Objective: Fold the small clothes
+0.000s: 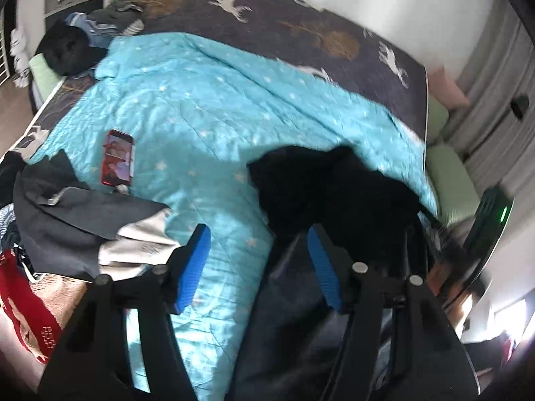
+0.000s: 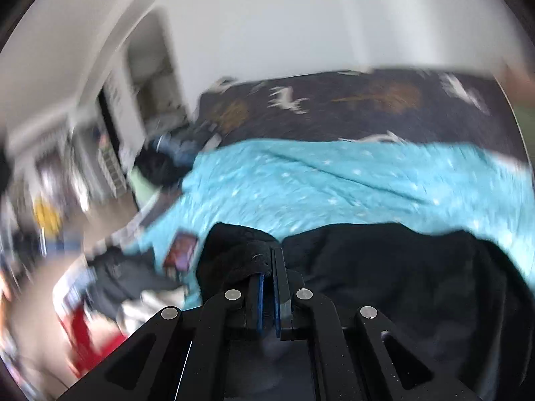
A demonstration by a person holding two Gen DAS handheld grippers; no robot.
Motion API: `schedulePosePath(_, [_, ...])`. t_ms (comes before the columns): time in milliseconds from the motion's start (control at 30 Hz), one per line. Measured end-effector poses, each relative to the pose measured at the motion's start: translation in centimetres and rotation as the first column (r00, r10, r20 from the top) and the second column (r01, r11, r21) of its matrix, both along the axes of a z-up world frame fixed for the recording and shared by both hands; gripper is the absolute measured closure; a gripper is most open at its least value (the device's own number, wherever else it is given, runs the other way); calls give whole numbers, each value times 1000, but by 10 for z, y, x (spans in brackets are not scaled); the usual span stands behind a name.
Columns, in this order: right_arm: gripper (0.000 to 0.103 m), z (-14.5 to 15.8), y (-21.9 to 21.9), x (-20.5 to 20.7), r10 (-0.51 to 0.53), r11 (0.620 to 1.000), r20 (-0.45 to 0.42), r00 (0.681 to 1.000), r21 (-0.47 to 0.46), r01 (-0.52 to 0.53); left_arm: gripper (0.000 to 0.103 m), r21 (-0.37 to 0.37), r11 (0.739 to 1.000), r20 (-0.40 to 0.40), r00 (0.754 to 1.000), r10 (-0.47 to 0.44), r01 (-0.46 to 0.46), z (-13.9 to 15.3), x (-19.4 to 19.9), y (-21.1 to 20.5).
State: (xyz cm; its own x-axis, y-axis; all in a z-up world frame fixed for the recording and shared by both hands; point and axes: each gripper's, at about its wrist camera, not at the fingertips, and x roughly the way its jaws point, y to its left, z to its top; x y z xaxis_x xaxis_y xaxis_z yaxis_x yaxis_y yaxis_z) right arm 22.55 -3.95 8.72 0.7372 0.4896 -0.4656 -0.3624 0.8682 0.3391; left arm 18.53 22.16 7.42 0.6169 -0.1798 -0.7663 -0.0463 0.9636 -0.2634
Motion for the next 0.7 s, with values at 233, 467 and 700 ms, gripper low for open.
schedulePosePath(233, [100, -66, -187, 20, -346, 864, -305, 887, 264, 428, 41, 61, 990, -95, 988, -123, 129, -59, 31, -69])
schedulePosePath(467, [93, -130, -240, 15, -378, 885, -438, 816, 87, 457, 41, 192, 954, -163, 966, -200, 230, -132, 77, -149])
schedulePosePath(700, [56, -126, -274, -7, -413, 894, -433, 801, -26, 447, 41, 340, 922, -81, 983, -166, 184, -158, 102, -180])
